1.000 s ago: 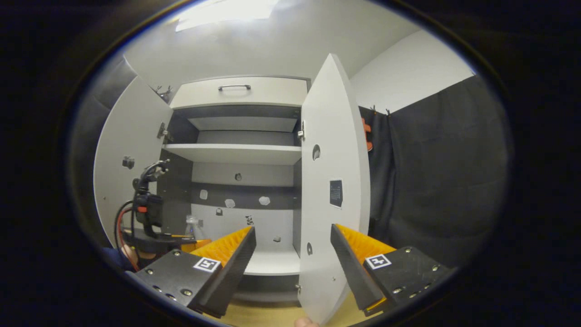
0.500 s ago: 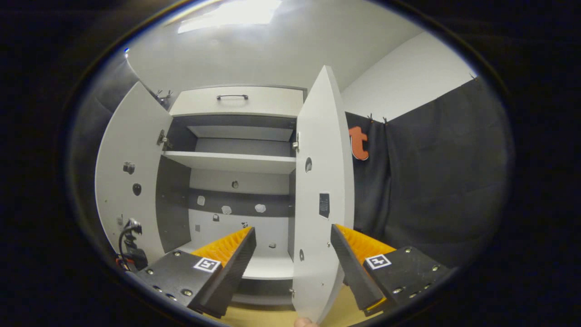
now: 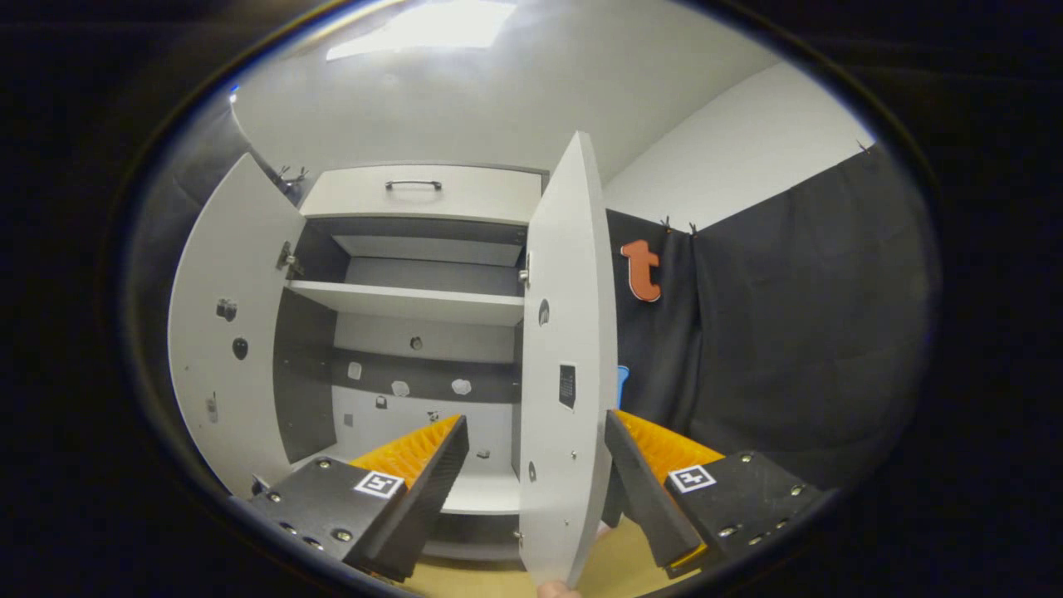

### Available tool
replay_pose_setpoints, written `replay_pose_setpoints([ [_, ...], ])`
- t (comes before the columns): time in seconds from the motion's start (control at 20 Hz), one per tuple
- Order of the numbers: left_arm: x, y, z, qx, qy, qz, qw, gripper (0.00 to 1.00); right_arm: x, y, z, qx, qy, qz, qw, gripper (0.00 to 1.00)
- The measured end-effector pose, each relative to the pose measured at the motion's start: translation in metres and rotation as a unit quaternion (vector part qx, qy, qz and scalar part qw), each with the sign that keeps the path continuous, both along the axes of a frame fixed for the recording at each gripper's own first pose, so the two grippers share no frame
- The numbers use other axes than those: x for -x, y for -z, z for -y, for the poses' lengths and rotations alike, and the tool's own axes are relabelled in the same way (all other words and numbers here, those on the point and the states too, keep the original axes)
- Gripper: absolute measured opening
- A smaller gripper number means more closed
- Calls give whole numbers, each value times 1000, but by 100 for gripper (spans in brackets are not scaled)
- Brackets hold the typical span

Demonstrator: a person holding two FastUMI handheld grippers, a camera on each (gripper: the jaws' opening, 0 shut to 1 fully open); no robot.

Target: Grasp the bottle in the cabinet with the left hand and place it on the coaster, then close the right door with the right hand and the left door with the left hand.

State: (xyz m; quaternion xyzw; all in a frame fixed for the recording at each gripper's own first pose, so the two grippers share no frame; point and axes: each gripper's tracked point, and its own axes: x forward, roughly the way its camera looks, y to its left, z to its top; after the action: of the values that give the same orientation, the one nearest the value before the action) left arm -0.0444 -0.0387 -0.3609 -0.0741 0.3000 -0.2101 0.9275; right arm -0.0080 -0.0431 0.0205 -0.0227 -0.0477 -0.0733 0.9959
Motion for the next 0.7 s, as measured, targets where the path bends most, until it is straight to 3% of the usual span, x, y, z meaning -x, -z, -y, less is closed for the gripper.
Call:
replay_pose_setpoints([
  [0.3, 0, 34, -5, 23, -36, -5, 999, 80, 1, -1, 6, 5, 12, 2, 1000, 100],
  [0.55, 6, 59, -1, 16, -25, -19, 999, 80, 3, -3, 10, 8, 22, 5, 1000, 100],
  [0.7, 5, 63, 3, 21, -19, 6, 1000, 80, 4, -4, 13, 7, 27, 8, 1000, 100],
])
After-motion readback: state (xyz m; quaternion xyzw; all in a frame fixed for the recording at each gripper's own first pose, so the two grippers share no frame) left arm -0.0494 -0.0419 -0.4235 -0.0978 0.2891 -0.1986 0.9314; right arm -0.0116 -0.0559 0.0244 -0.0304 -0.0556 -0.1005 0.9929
